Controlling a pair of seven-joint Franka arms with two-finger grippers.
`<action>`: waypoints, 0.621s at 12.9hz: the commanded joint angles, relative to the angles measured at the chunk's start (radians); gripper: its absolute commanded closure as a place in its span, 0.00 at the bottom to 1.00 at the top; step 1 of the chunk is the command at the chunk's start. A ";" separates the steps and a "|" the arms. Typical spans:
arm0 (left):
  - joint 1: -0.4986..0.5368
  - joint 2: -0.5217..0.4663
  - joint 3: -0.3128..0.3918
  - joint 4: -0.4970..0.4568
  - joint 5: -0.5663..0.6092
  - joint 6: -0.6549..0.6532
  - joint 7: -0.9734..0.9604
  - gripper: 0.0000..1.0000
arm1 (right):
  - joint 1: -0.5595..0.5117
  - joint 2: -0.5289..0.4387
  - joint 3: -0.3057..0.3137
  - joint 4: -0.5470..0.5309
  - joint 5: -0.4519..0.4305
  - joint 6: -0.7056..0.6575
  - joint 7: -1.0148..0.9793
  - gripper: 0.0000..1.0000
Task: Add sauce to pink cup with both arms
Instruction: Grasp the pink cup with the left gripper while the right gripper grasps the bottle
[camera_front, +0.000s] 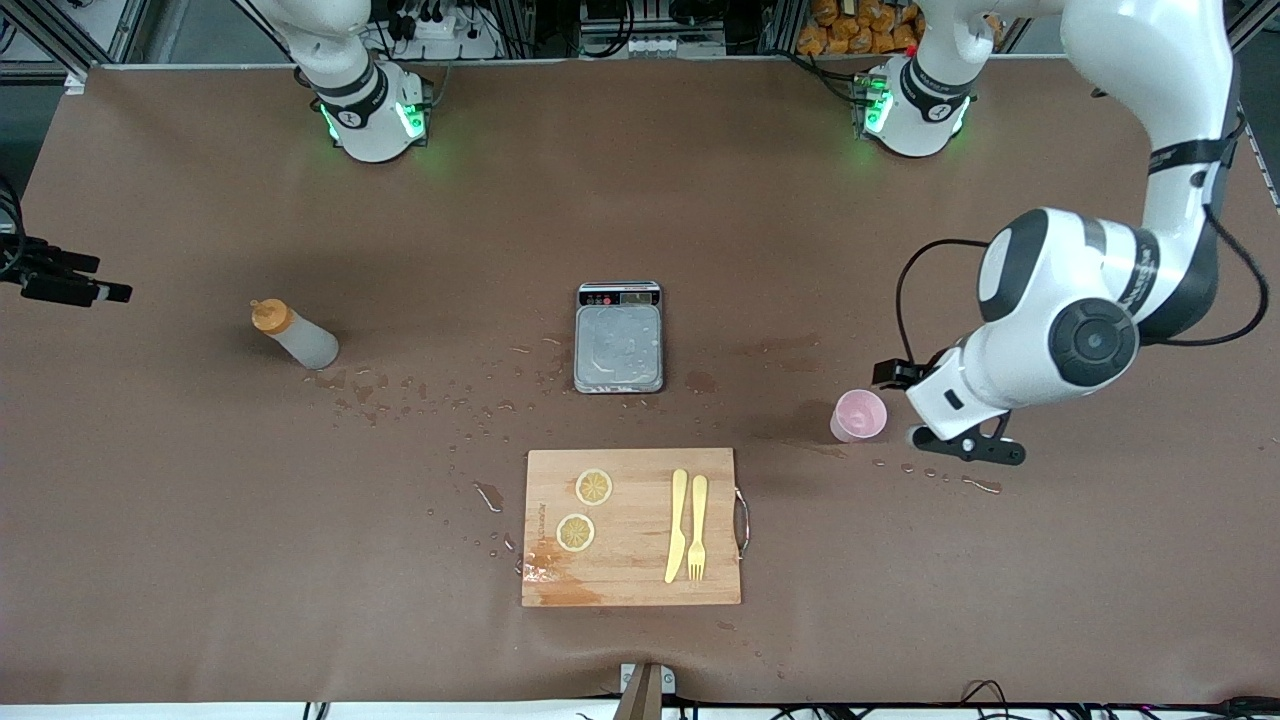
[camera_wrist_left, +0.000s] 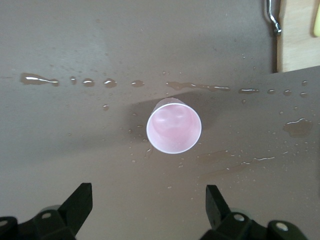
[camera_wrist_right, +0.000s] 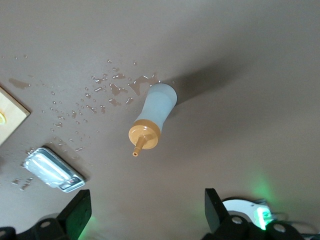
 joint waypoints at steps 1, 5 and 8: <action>-0.011 0.041 -0.003 0.015 0.020 0.018 -0.013 0.00 | -0.068 0.059 0.014 0.007 0.065 -0.015 0.070 0.00; -0.011 0.041 -0.006 -0.077 0.018 0.117 -0.009 0.00 | -0.111 0.136 0.012 0.005 0.083 -0.016 0.284 0.00; 0.004 0.089 -0.006 -0.080 0.029 0.193 -0.006 0.00 | -0.140 0.234 0.012 0.004 0.128 -0.022 0.386 0.00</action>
